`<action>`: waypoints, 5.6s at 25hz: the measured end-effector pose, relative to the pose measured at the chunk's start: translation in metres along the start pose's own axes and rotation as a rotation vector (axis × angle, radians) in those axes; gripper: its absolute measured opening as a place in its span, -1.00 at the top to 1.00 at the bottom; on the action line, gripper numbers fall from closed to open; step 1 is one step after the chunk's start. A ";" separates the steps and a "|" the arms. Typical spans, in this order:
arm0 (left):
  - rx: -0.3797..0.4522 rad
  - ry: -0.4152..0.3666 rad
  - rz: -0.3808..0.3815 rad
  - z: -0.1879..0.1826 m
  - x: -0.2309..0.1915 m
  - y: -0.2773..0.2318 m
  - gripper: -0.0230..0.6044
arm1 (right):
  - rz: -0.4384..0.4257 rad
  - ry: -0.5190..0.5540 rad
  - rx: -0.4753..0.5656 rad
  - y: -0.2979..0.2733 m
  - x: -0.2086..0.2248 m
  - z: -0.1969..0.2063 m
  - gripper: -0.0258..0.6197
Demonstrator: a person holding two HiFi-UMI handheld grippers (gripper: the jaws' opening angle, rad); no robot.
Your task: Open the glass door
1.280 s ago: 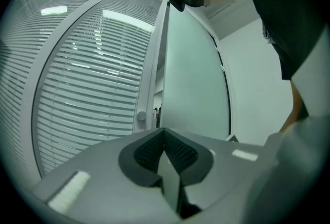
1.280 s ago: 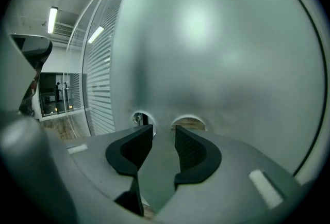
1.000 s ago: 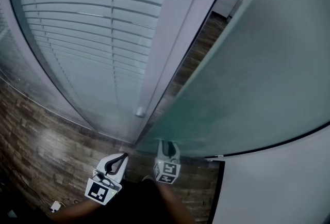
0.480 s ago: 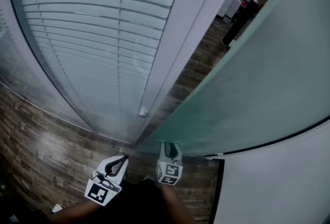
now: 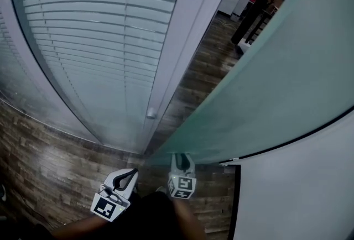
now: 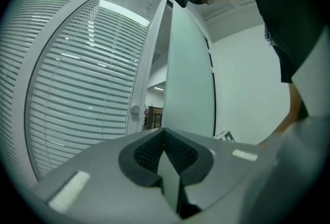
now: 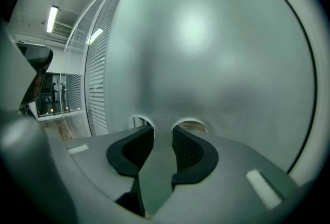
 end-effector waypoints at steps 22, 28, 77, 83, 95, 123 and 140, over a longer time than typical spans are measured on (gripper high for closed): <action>0.037 0.016 0.021 -0.012 0.058 0.031 0.93 | -0.101 0.023 -0.015 0.074 -0.025 0.014 0.56; 0.019 0.037 0.008 -0.019 0.080 0.041 0.93 | -0.134 0.035 -0.022 0.097 -0.026 0.005 0.56; -0.060 0.041 0.427 -0.012 0.289 0.107 0.85 | -0.035 0.026 -0.081 0.305 0.035 0.058 0.55; -0.066 -0.006 0.395 -0.016 0.311 0.086 0.53 | -0.069 0.027 -0.080 0.317 0.041 0.067 0.55; -0.001 -0.013 0.514 -0.029 0.354 0.061 0.72 | -0.170 0.035 -0.065 0.356 0.052 0.071 0.55; -0.023 -0.065 0.629 -0.015 0.459 0.070 0.68 | -0.038 -0.056 0.082 0.503 0.025 0.085 0.46; -0.106 -0.071 0.809 -0.002 0.559 0.059 0.63 | 0.295 -0.099 0.159 0.563 0.088 0.096 0.58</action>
Point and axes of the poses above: the fingertips, and each gripper's own axes: y backward along the fingers, x to its right, z out of its underside, the point moved 3 cm from there along y, backward along the fingers, and after that the axes turned 3 degrees about z, right-handed, at the moved point
